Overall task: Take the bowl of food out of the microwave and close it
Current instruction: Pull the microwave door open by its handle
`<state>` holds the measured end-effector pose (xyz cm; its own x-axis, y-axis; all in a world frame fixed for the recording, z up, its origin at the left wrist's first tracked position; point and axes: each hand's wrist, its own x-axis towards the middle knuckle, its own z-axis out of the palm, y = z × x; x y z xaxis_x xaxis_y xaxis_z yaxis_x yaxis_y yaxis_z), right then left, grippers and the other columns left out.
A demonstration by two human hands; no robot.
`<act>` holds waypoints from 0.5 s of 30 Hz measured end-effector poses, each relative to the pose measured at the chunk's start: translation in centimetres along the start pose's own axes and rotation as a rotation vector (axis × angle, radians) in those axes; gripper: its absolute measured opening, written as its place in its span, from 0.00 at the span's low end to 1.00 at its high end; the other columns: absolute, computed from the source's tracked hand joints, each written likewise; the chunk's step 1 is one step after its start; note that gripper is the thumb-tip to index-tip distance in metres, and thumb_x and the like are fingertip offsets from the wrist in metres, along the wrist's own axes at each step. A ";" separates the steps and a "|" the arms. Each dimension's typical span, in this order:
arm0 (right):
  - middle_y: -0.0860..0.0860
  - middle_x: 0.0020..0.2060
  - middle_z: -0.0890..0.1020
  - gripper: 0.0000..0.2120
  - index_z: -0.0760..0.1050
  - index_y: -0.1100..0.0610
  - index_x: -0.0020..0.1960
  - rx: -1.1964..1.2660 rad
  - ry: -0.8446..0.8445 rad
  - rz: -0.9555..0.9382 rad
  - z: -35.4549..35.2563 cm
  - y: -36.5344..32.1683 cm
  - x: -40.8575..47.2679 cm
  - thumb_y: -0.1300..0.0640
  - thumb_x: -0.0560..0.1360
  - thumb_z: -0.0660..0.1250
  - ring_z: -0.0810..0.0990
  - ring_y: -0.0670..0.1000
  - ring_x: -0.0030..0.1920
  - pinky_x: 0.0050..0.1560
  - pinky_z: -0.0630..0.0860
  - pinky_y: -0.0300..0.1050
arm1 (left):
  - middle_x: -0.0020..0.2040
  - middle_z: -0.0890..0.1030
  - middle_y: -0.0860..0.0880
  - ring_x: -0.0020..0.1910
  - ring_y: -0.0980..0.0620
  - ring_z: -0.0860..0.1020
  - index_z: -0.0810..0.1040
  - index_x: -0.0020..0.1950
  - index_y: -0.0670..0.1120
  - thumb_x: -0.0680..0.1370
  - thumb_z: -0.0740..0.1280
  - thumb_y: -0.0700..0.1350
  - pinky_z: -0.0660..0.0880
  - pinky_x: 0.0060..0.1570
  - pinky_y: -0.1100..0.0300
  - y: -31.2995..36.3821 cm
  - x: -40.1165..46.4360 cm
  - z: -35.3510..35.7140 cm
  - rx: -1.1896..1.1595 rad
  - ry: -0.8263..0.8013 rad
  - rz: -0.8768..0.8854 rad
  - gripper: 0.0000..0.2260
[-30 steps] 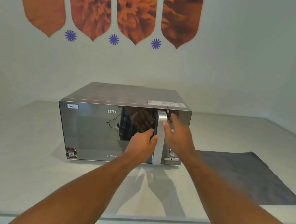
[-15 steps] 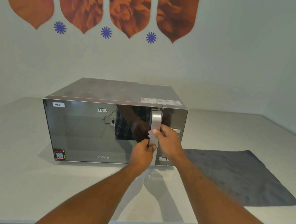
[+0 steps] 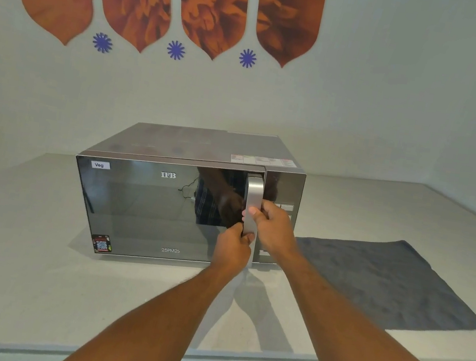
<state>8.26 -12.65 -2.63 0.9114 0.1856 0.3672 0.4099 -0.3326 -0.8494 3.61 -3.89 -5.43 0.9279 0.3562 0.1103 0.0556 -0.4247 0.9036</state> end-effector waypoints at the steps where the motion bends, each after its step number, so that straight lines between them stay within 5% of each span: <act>1: 0.45 0.51 0.79 0.02 0.74 0.47 0.54 0.001 -0.004 -0.009 -0.1 0.0 -0.3 0.51 0.82 0.64 0.78 0.49 0.49 0.49 0.72 0.38 | 0.54 0.82 0.45 0.50 0.50 0.78 0.77 0.63 0.42 0.82 0.63 0.49 0.77 0.65 0.50 -0.2 -0.2 0.0 0.002 -0.007 0.005 0.14; 5: 0.48 0.53 0.83 0.09 0.79 0.52 0.58 0.035 -0.007 -0.015 -0.4 -0.3 -1.8 0.51 0.81 0.65 0.80 0.50 0.50 0.48 0.74 0.37 | 0.51 0.82 0.44 0.48 0.49 0.79 0.77 0.59 0.42 0.83 0.62 0.48 0.79 0.61 0.50 -0.8 -1.8 -0.4 0.038 -0.013 0.054 0.11; 10: 0.45 0.50 0.83 0.12 0.81 0.51 0.59 0.150 0.057 -0.031 -1.3 -0.9 -4.0 0.48 0.79 0.67 0.81 0.44 0.45 0.32 0.73 0.23 | 0.53 0.82 0.47 0.52 0.46 0.81 0.75 0.62 0.44 0.80 0.65 0.53 0.79 0.61 0.49 -0.6 -4.9 -0.6 0.002 0.004 0.094 0.16; 15: 0.44 0.42 0.86 0.04 0.80 0.45 0.48 0.287 0.192 -0.105 -2.1 -2.2 -5.7 0.51 0.80 0.67 0.85 0.45 0.39 0.36 0.79 0.31 | 0.56 0.82 0.47 0.52 0.44 0.82 0.73 0.63 0.46 0.80 0.66 0.50 0.81 0.55 0.47 -1.4 -8.1 -0.6 0.048 0.111 0.134 0.14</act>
<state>2.26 -14.90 -2.03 0.8660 0.0184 0.4996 0.4999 -0.0428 -0.8650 -4.18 -5.67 -7.33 0.8819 0.3824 0.2758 -0.0457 -0.5129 0.8573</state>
